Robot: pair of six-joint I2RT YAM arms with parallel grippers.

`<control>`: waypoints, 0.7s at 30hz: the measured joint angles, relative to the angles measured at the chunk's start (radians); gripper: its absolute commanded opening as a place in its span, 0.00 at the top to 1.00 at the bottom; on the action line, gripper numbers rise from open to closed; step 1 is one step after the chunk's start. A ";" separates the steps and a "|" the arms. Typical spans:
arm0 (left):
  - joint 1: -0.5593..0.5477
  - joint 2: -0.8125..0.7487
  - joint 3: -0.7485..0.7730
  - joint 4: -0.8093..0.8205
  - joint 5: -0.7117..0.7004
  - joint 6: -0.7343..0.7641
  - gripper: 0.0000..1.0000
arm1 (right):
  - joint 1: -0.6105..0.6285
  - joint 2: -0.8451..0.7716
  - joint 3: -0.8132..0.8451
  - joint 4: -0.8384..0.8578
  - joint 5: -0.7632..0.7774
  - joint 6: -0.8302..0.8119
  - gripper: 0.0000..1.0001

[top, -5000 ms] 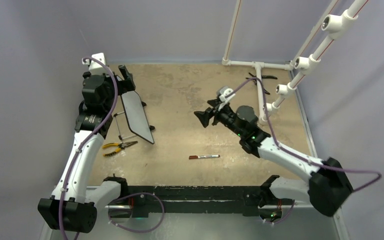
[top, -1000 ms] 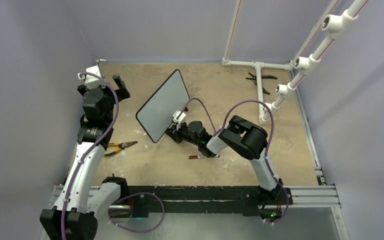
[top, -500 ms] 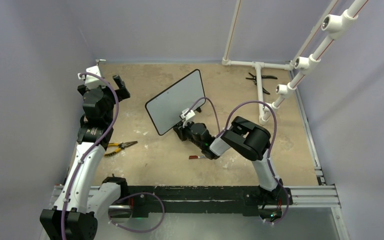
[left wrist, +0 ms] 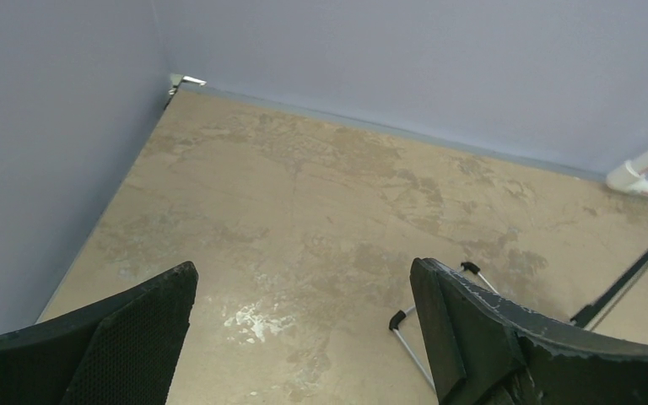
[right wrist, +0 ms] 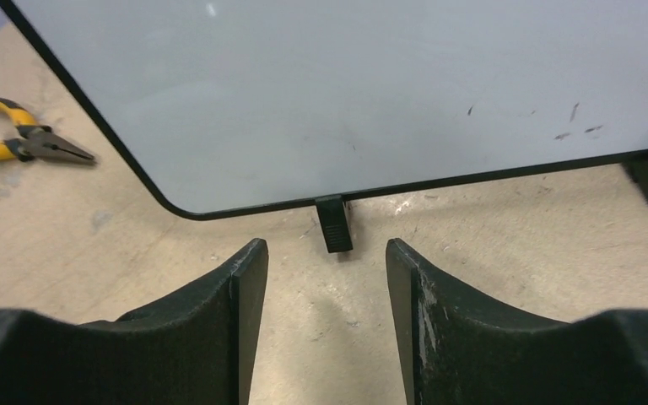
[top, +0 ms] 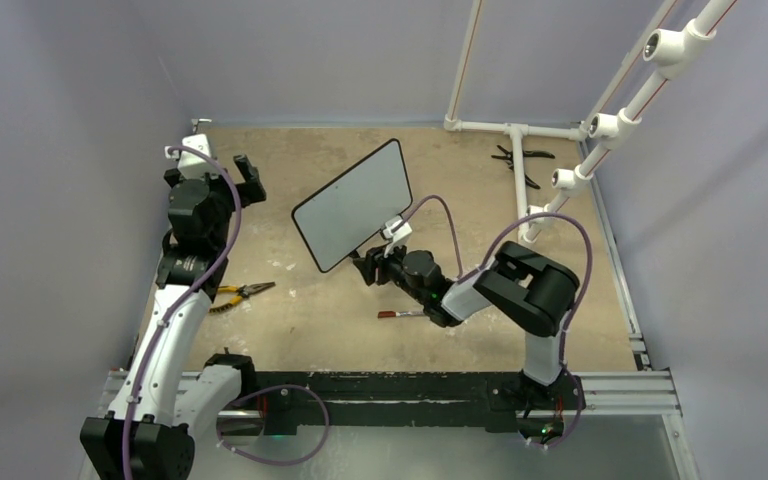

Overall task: Write a sentence on the whiteboard
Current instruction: Move the whiteboard to the center of the board, then pick up the whiteboard marker from the center of the board.

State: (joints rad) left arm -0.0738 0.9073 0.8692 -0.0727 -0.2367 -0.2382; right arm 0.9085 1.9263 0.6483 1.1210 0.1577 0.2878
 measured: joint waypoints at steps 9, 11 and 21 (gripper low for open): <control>-0.237 0.079 0.059 -0.026 0.105 0.111 0.14 | -0.002 -0.335 -0.095 -0.157 0.037 0.008 0.28; -0.341 0.103 0.095 -0.027 0.115 0.148 0.14 | -0.014 -0.422 -0.099 -0.231 0.065 0.011 0.25; -0.688 0.232 0.124 -0.002 0.411 0.263 0.15 | -0.321 -0.657 -0.124 -0.476 0.001 0.092 0.19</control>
State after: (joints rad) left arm -0.7620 1.1397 0.9936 -0.0750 0.1741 0.0250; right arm 0.5873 1.2697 0.5247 0.6449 0.1585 0.3801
